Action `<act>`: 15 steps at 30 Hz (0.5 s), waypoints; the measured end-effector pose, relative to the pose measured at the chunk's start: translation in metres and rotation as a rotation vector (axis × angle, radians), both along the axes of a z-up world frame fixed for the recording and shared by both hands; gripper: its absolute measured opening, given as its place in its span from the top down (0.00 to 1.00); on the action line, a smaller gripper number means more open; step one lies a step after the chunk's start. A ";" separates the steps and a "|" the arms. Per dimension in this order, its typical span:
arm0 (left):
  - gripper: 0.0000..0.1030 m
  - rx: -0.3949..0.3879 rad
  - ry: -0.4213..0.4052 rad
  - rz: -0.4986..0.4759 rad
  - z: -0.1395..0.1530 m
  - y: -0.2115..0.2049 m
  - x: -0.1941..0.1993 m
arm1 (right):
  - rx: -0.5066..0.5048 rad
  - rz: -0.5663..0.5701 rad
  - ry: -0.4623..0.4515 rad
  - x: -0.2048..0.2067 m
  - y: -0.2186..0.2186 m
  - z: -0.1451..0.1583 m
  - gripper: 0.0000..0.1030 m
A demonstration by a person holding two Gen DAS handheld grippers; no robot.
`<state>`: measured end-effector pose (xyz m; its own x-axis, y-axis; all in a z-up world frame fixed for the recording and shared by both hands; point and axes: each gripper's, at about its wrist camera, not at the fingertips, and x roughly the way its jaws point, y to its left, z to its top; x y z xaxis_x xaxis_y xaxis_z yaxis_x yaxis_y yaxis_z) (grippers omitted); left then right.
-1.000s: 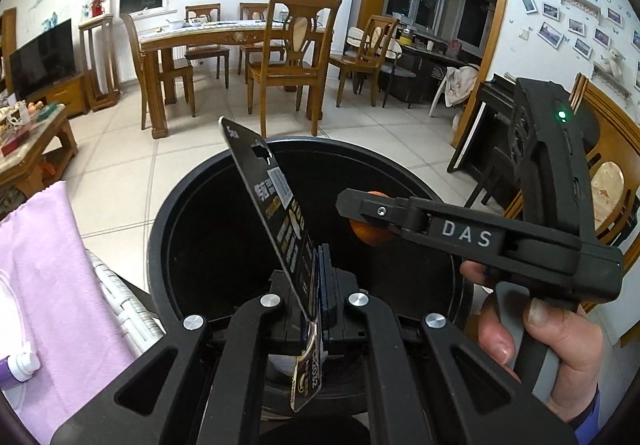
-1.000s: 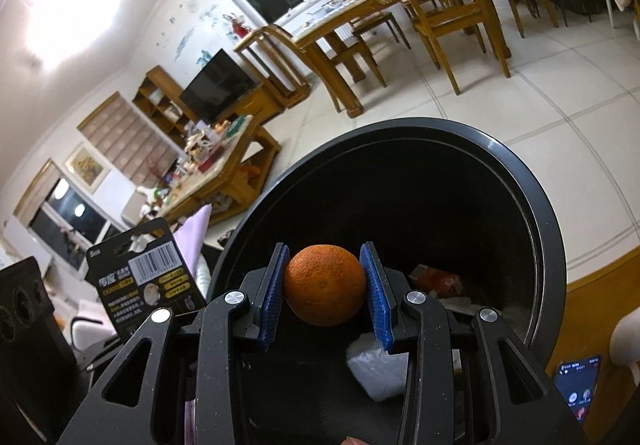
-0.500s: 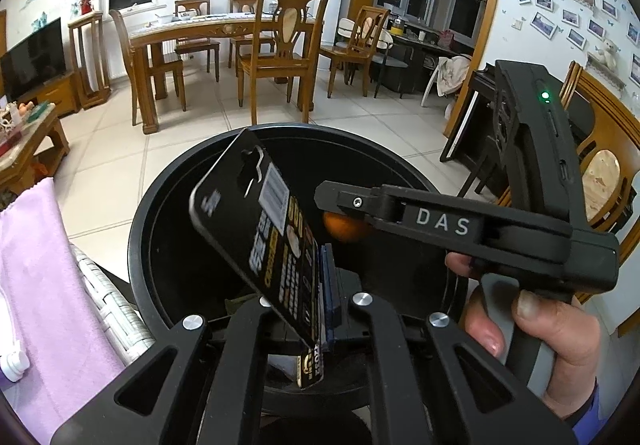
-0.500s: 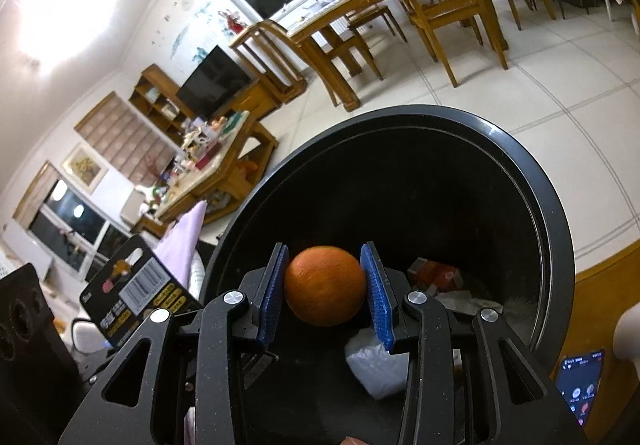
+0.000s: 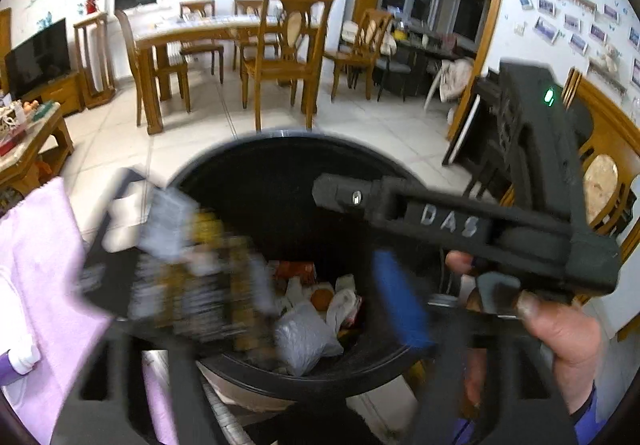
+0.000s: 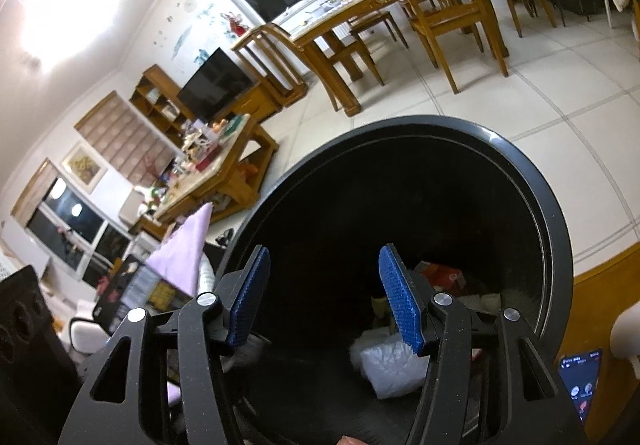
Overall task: Collect trash
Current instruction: 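Carry the battery card and orange over the black bin and open both tools, then grasp the small white cup with the left tool while the right tool grasps the blue wipes packet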
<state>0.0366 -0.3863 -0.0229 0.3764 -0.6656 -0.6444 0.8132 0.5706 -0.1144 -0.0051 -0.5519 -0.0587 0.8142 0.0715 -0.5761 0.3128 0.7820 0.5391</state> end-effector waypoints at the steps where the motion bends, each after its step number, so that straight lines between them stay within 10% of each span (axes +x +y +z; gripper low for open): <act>1: 0.19 -0.011 -0.008 0.002 0.004 0.003 0.001 | -0.005 0.000 -0.001 0.000 0.001 0.003 0.44; 15: 0.19 -0.224 0.163 0.196 0.043 0.150 0.053 | -0.065 0.014 -0.028 -0.003 0.037 0.029 0.41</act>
<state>0.0894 -0.2368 0.0204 0.4152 -0.7227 -0.5526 0.6517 0.6601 -0.3736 -0.0079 -0.5151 -0.0299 0.8293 0.0466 -0.5569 0.2868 0.8199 0.4955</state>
